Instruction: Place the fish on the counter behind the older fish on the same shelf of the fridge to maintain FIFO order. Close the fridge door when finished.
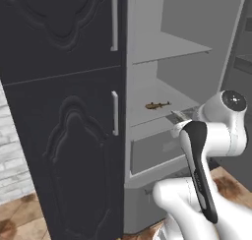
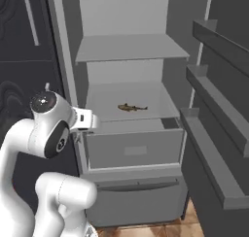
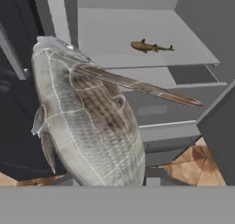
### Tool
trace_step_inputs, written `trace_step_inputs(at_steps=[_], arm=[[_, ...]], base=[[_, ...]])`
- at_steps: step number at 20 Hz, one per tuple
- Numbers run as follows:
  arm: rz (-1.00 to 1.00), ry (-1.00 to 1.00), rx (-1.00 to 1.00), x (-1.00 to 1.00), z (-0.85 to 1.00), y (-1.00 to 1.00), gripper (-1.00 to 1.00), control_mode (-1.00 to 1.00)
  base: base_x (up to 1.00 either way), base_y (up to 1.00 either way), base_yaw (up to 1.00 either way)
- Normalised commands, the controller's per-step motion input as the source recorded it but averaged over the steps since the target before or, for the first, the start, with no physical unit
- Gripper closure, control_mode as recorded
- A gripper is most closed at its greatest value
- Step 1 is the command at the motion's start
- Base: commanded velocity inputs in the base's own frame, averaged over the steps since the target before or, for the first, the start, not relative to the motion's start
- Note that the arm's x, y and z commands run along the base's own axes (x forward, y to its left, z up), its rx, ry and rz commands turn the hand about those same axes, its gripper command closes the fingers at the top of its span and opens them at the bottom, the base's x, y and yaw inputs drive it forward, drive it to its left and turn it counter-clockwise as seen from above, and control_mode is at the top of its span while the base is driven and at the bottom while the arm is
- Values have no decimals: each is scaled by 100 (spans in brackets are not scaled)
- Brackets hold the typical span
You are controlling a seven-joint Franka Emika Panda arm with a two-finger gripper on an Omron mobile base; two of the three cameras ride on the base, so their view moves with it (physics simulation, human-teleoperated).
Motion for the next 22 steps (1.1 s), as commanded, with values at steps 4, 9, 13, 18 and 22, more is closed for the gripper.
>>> trace_step_inputs(at_steps=[4, 9, 13, 18, 22], arm=[[0, 0, 0, 0, 0, 0, 100, 100], [0, 0, 0, 0, 0, 0, 100, 100], [0, 0, 0, 0, 0, 0, 100, 100], [0, 0, 0, 0, 0, 0, 100, 100], [0, 0, 0, 0, 0, 0, 100, 100]], base=[[29, -53, -3], [53, -21, 9], [53, -30, 14], [44, -39, 15], [41, -35, 18]])
